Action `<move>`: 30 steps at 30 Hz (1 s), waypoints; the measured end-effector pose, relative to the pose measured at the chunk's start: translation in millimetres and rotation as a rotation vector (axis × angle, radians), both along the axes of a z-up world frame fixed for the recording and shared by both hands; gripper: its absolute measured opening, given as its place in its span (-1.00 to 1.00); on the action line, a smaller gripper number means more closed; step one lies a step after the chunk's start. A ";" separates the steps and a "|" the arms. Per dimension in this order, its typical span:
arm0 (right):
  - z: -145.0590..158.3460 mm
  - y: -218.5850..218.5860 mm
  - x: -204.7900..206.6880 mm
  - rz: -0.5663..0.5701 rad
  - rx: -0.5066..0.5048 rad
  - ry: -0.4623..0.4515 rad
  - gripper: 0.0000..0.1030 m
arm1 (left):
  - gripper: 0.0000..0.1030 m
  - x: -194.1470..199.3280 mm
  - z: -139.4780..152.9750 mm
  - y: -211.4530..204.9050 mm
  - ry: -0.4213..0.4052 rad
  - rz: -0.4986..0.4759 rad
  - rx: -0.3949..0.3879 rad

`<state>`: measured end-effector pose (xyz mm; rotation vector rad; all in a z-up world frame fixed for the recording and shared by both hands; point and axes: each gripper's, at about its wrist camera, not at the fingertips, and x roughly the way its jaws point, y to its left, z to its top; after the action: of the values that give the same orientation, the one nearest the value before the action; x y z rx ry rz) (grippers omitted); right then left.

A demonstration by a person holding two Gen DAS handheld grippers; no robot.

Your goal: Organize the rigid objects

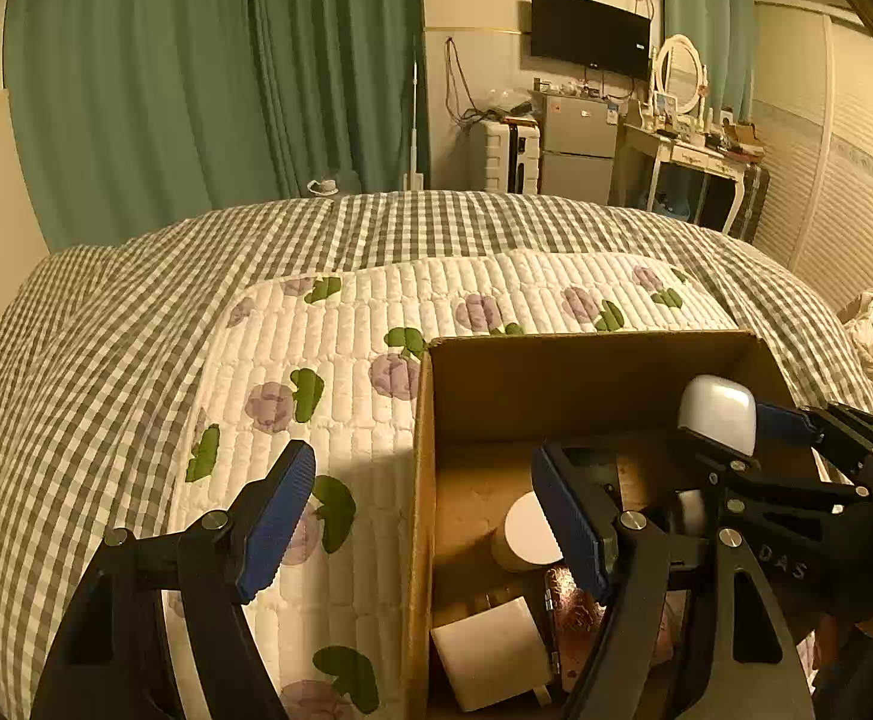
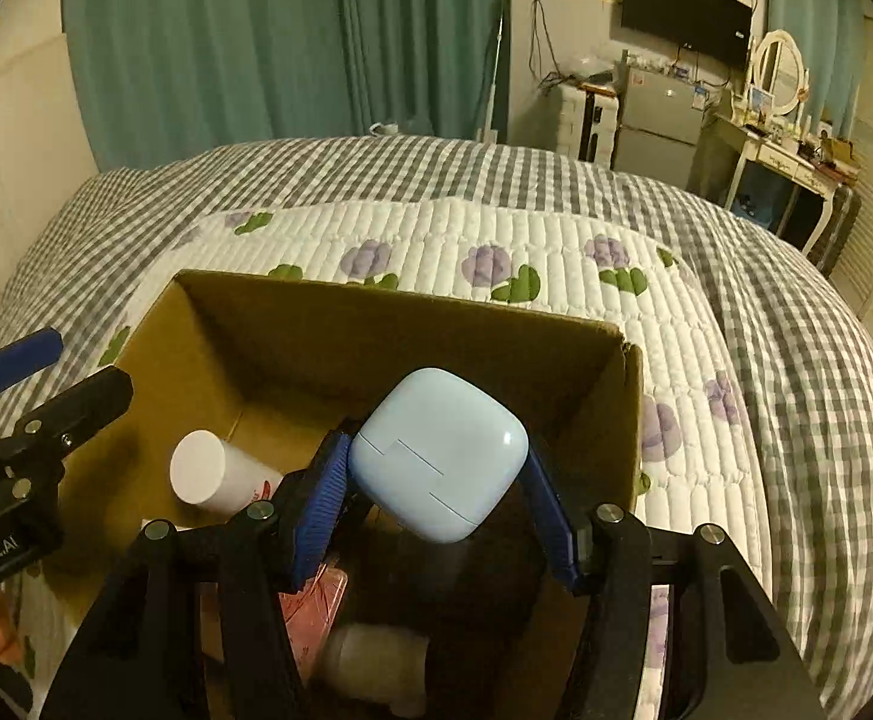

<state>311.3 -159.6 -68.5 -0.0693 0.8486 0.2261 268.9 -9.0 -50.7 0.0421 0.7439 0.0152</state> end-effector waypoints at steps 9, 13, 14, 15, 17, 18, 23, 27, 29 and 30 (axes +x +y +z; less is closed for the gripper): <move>39.5 -3.2 -24.3 -0.016 -0.027 -0.054 0.32 | 0.49 -30.4 45.7 -7.8 -0.051 -0.009 -0.005; 90.3 -8.7 -52.8 -0.023 -0.032 -0.120 0.32 | 0.49 -54.7 87.1 -13.4 -0.111 -0.025 -0.010; 99.7 -9.3 -57.5 -0.023 -0.031 -0.130 0.32 | 0.49 -61.0 98.0 -14.6 -0.126 -0.030 -0.011; 113.3 -10.0 -65.0 -0.023 -0.028 -0.145 0.32 | 0.49 -69.2 112.1 -16.3 -0.146 -0.038 -0.011; 141.2 -11.5 -81.1 -0.021 -0.024 -0.183 0.32 | 0.49 -82.3 133.8 -18.1 -0.180 -0.045 -0.010; 155.0 -12.2 -89.1 -0.023 -0.026 -0.201 0.32 | 0.49 -90.1 146.3 -18.7 -0.198 -0.048 -0.012; 216.8 -17.8 -132.7 -0.038 -0.024 -0.275 0.32 | 0.49 -128.7 185.0 -17.2 -0.265 -0.070 -0.023; 237.6 -21.8 -168.1 -0.046 -0.021 -0.322 0.32 | 0.49 -155.2 191.2 -15.1 -0.282 -0.086 -0.005; 238.9 -21.6 -184.6 -0.052 -0.021 -0.337 0.32 | 0.49 -167.3 187.0 -12.1 -0.285 -0.084 -0.005; 237.4 -21.1 -192.4 -0.055 -0.019 -0.342 0.32 | 0.49 -173.1 182.4 -9.6 -0.284 -0.086 -0.011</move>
<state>118.9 -180.7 168.8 -0.0994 0.5118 0.1481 95.8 -18.6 131.7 0.0603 0.4582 -0.0634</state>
